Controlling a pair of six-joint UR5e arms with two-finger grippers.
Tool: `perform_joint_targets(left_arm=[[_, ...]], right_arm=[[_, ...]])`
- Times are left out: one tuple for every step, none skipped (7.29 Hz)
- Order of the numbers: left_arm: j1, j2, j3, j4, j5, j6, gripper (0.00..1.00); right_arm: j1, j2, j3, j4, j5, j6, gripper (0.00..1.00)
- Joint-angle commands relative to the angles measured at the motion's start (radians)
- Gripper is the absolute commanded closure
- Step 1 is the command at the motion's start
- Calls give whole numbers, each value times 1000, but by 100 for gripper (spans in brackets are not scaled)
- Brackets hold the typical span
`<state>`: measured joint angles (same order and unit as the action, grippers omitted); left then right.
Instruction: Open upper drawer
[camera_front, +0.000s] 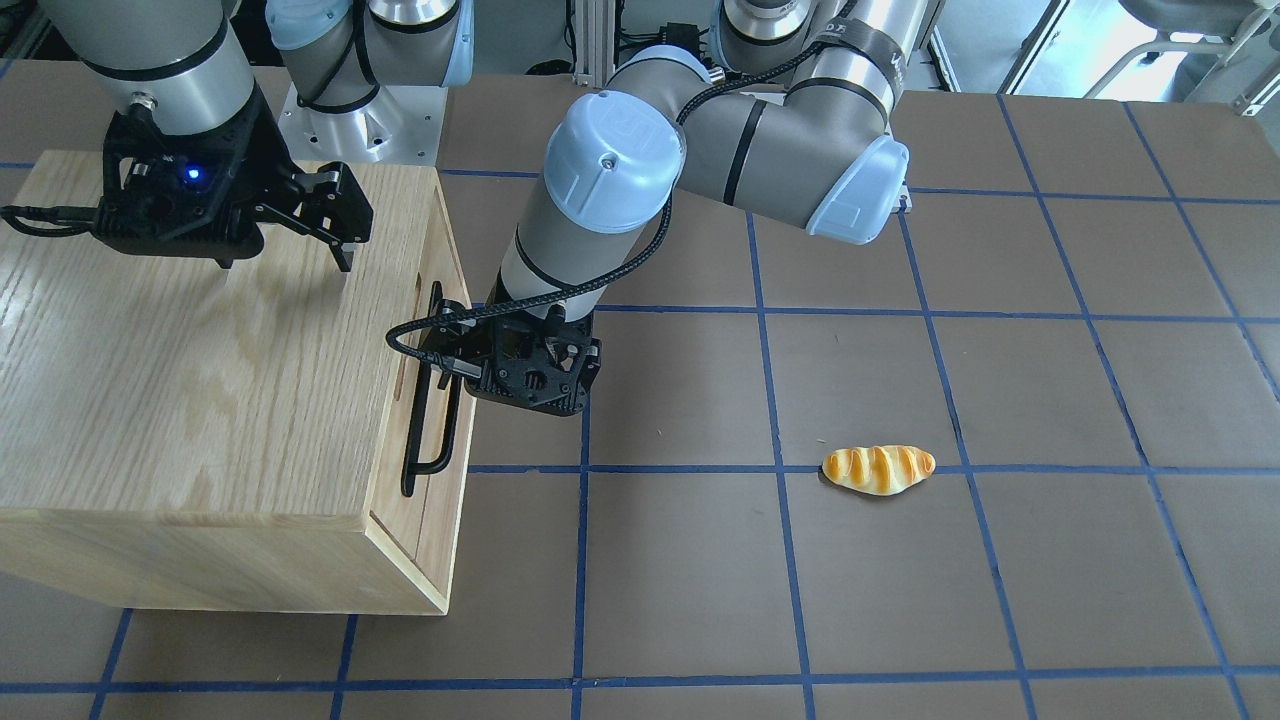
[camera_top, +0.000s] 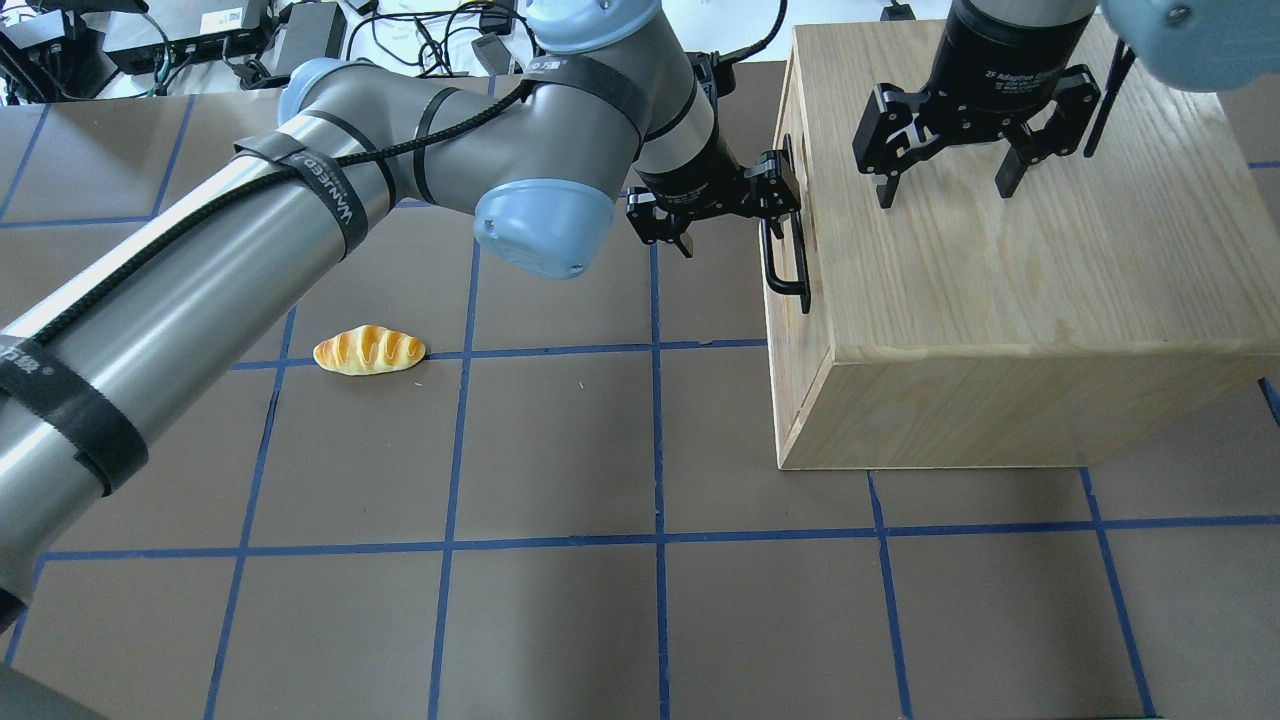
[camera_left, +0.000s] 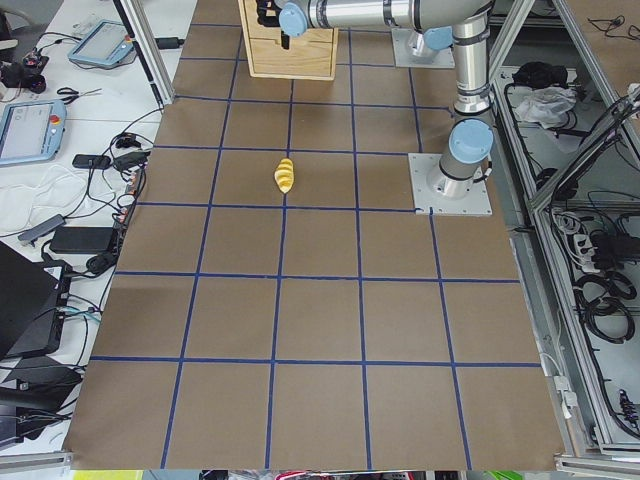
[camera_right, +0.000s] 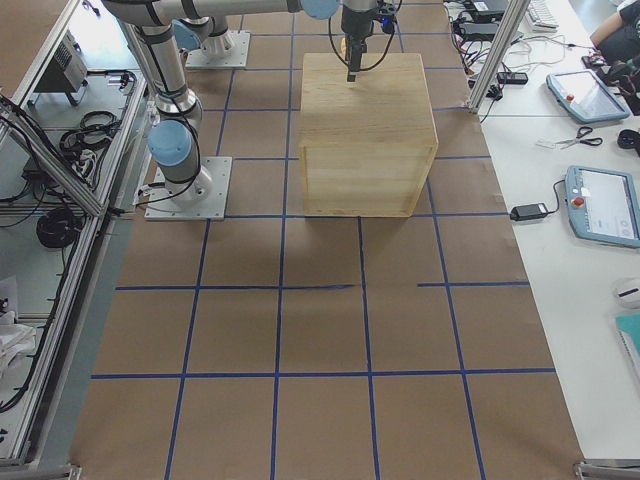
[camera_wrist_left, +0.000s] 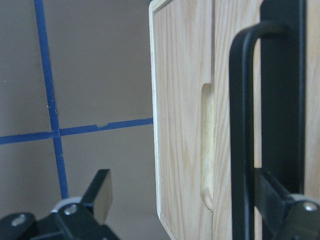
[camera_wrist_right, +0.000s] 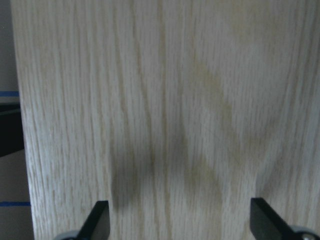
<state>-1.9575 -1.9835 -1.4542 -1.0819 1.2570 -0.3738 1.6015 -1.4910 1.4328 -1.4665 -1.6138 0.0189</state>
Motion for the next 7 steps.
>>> perform_joint_targets(left_arm=[[0,0,0,4,46,13,0],[0,2,3,2,54,16,0],[0,2,6,2,55,16,0],[2,5,8,2,55,16,0],[5,6,8,0,55,16,0],[8,9,9,0,55,16,0],[8,5,9,0,55,16,0]], right_arm=[[0,0,1,0,0,1,0],[0,0,0,0,0,0,0],[0,0,0,0,0,0,0],[0,0,0,0,0,0,0],[0,0,0,0,0,0,0],[0,0,0,0,0,0,0],[0,0,0,0,0,1,0]])
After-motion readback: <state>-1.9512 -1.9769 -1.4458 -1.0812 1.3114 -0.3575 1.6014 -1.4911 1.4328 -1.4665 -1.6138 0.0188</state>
